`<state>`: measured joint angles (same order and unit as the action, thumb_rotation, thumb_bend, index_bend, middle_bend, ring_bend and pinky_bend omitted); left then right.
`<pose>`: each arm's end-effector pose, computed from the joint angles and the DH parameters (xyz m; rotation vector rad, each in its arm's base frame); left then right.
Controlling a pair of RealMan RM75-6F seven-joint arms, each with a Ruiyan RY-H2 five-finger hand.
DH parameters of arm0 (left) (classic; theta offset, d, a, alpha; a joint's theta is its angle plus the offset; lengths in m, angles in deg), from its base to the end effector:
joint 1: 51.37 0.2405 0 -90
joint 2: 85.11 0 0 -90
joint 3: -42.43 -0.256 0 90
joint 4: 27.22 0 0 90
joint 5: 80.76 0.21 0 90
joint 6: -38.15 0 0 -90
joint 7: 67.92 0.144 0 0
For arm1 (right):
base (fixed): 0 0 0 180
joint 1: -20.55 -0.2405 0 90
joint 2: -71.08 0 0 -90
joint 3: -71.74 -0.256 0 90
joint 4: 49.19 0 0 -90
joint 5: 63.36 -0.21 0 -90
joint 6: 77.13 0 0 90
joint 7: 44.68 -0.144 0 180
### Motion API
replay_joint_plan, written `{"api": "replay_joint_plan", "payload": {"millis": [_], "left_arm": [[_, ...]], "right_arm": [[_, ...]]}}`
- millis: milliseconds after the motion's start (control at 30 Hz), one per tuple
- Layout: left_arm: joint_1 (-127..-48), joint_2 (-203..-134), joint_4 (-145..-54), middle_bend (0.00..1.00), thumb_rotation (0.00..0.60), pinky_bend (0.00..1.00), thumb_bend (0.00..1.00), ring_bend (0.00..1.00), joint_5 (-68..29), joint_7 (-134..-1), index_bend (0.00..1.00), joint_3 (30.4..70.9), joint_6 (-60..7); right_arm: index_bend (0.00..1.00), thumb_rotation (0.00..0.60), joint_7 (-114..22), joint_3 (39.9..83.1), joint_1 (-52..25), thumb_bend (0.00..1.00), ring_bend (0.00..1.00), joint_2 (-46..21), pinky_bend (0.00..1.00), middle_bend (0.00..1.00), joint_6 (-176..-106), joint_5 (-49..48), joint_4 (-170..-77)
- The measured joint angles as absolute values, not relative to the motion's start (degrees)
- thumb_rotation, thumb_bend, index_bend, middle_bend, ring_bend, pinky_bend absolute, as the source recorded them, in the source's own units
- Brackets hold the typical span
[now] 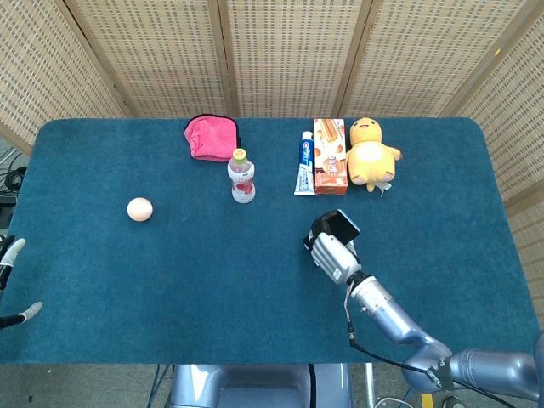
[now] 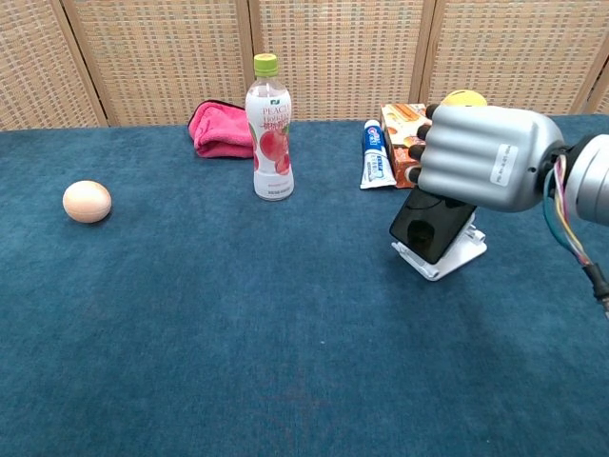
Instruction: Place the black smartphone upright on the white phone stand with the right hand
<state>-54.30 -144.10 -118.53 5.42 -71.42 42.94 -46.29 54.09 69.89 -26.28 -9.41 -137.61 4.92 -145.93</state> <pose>-0.3302 0.1621 0.1837 -1.4009 -0.9229 -0.8150 -0.1217 -0.3132 0.0083 1.9455 0.6184 0.1473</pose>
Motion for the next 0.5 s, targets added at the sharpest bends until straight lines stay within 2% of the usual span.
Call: {"api": "replay_joint_plan", "payload": {"millis": [500], "left_arm": [[-54.3,-144.0,-118.3,0.0,0.6,0.0,0.0,0.0,5.5,-71.8,0.0,42.9,-46.3]], "right_arm": [[0.51,0.6,64.0,73.6,-27.8,0.68,0.41,-11.6,0.35,0.49,-141.4,1.2,-147.9]]}}
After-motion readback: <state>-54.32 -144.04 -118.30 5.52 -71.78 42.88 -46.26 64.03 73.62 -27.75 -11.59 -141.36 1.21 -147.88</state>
